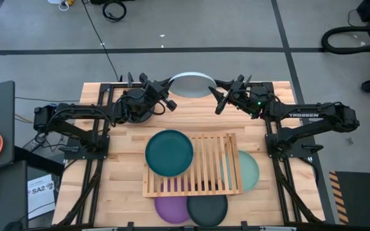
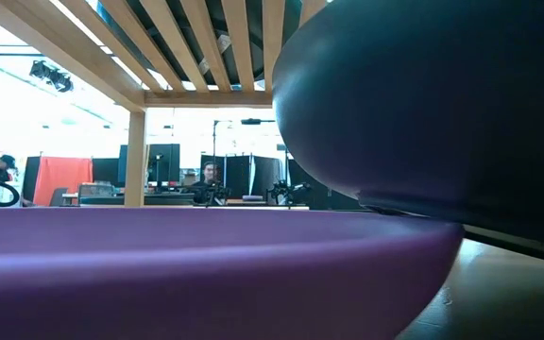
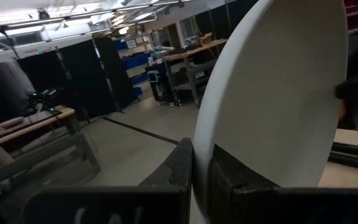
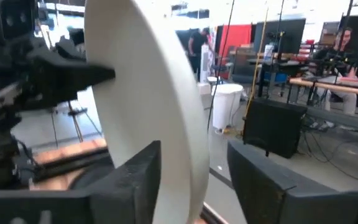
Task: Place and stack plates onto a shelf
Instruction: Stack the gray plate on top of the dark green plate on the shelf
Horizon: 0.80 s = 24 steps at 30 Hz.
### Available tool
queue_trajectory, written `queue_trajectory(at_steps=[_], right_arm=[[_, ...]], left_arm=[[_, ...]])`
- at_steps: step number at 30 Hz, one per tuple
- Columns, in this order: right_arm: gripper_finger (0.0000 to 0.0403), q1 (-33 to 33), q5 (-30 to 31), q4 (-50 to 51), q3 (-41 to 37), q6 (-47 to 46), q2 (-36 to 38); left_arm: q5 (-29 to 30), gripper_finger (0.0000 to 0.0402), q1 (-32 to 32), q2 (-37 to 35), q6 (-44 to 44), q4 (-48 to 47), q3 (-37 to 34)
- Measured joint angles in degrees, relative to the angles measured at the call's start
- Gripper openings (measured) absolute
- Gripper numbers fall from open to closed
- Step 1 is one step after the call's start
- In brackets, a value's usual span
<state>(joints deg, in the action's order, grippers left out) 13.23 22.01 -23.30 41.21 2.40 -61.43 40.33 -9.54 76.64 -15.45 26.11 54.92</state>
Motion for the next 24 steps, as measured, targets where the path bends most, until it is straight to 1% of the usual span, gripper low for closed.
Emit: queue_trajectory(at_steps=[3, 6, 9, 16, 20, 22, 24], right_arm=[[0.0212, 0.01, -1.53, 6.57, 0.0, -2.5, 2.73], [0.0222, 0.4, -3.98, 13.34, -0.01, -5.2, 6.24], [0.0224, 0.72, -5.31, 19.93, 0.0, -5.4, 10.24], [0.0223, 0.76, -5.18, 34.49, -0.01, -4.98, 19.28], [0.0223, 0.76, -5.11, 38.96, -0.02, -5.28, 22.38], [0.0223, 0.76, -4.79, 39.94, 0.0, -5.28, 23.12], [0.0223, 0.76, -3.59, 40.15, -0.02, -5.26, 23.3]], left_arm=[[1.3, 0.0026, 0.0, -0.02, -0.87, 0.04, 0.0], [1.87, 0.0025, 0.0, -0.16, -0.93, -0.33, 0.0], [1.98, 0.0025, 0.0, -0.2, -0.91, -0.28, 0.0], [1.72, 0.0025, -0.03, -1.04, -0.68, -0.95, -0.04], [-1.67, 0.0025, -0.04, -3.06, 0.56, -2.81, -0.07], [-4.29, 0.0025, 0.0, -4.33, 2.47, -3.66, -0.05], [-7.4, 0.0025, 0.0, -6.24, 5.47, -6.83, -0.02]])
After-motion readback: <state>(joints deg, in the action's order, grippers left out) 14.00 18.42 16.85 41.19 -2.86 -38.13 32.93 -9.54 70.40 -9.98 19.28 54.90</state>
